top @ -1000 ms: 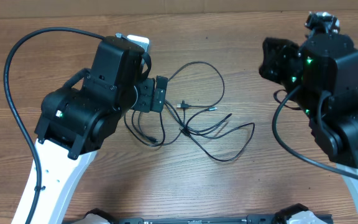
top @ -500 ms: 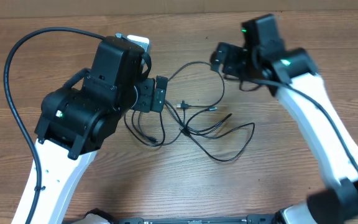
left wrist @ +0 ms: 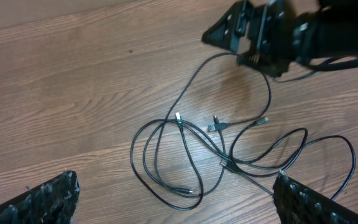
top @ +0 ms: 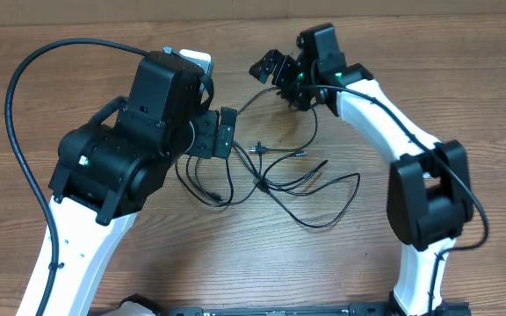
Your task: Untangle cables
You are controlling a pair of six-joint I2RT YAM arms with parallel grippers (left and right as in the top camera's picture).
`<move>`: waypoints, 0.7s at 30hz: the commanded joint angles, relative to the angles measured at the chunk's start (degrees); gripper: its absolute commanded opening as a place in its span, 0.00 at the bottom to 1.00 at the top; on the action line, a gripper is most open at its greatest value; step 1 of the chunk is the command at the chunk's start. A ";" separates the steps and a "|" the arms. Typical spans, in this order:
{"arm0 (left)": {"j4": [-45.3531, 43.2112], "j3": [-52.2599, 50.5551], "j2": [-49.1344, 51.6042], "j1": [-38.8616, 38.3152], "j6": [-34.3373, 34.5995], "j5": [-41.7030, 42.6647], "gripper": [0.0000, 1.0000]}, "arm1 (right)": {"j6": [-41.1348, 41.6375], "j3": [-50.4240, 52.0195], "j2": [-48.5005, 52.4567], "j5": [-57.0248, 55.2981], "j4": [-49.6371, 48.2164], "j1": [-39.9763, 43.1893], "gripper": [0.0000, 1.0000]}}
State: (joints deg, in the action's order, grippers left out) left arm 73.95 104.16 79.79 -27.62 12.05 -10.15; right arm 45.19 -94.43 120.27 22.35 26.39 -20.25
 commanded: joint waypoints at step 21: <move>-0.04 0.28 0.15 0.33 0.39 -0.74 1.00 | 15.08 -0.79 12.63 1.09 -8.68 -3.17 1.00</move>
State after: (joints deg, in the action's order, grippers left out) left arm 73.95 104.16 79.79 -27.62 12.05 -10.15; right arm 57.34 -94.43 130.32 23.97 18.81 -23.55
